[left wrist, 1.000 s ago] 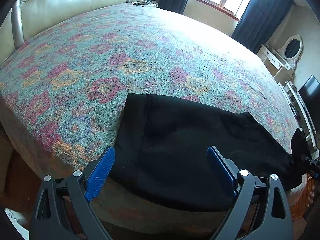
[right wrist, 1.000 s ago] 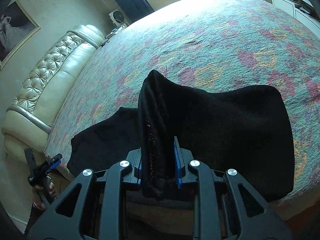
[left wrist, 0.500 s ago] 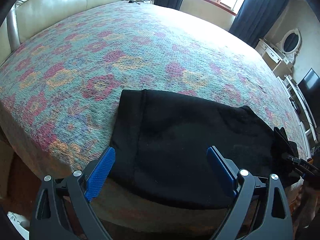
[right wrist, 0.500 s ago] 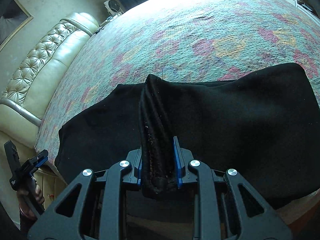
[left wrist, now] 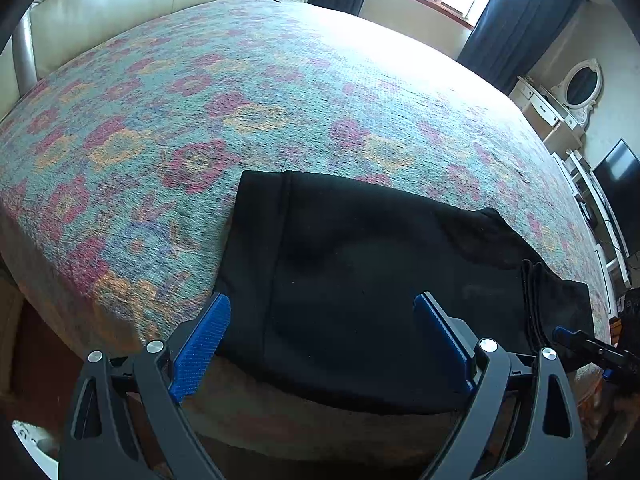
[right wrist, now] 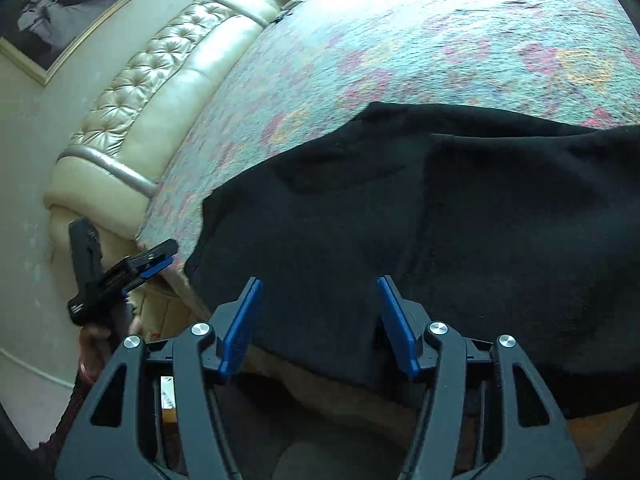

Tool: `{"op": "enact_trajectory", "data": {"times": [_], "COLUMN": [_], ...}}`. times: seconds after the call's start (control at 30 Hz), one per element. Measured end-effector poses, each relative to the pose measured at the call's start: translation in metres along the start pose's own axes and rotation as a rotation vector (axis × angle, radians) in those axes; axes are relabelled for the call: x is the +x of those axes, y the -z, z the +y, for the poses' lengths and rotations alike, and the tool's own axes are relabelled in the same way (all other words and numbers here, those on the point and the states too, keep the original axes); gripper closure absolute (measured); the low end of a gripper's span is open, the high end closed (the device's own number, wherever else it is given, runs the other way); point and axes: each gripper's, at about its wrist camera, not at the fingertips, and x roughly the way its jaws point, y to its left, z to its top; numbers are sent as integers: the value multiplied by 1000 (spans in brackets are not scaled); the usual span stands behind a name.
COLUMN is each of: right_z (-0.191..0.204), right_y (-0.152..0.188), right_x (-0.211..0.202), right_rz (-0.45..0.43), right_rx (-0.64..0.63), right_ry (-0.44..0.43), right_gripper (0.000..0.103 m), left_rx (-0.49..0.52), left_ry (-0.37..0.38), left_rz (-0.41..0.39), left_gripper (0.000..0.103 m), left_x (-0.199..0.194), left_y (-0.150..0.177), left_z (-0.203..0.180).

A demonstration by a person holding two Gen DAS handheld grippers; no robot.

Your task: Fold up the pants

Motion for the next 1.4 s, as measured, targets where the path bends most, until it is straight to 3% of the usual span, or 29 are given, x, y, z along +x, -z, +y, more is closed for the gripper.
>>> {"op": "enact_trajectory", "data": {"times": [0.07,0.17,0.23,0.33,0.47,0.6,0.67,0.7,0.8,0.9,1.1,1.2,1.27,1.3,1.4], "right_z": [0,-26,-64,-145,-225,-255,-262,-267,-281,-290,-287,-278,-275,-276,-282], "right_y": [-6,-20,-27,-29,-24,-26,-27,-26,-20,-14,0,17,27,31,38], "right_x": [-27,-90,-135,-181,-182,-153,-140,-136,-127,-125,-136,-139,-141,-139,-134], "right_rz": [-25,-148,-243,-341,-327,-272,-252,-253,-243,-261,-252,-229,-233,-228,-244], "right_rx": [-30,-29,32,223,400,446,463,475,512,527,536,512,496,499,526], "right_ry": [-25,-20,11,-7,12,-59,-99,-112,-90,-117,-203,-206,-186,-168,-166], "right_gripper": [43,30,23,23,23,23,30,51,78,79,61,61,70,81,85], "left_rx": [-12,-39,-52,-66,-83,-109,-119,-122,-130,-135,-144,-141,-135,-131,-126], "left_ry": [9,29,32,33,36,48,47,46,45,51,55,59,59,59,55], "left_rz": [4,14,18,17,26,46,48,49,48,57,61,67,73,75,76], "left_gripper": [11,11,11,11,11,11,11,11,11,11,11,11,11,11,11], "left_x": [0,2,3,4,6,8,8,8,8,10,10,11,12,13,13], "left_y": [0,-1,-1,-2,-3,-2,-2,-2,-2,-2,-3,-2,-2,-2,-2], "left_z": [1,5,7,9,13,16,18,18,20,22,24,22,21,20,20]}}
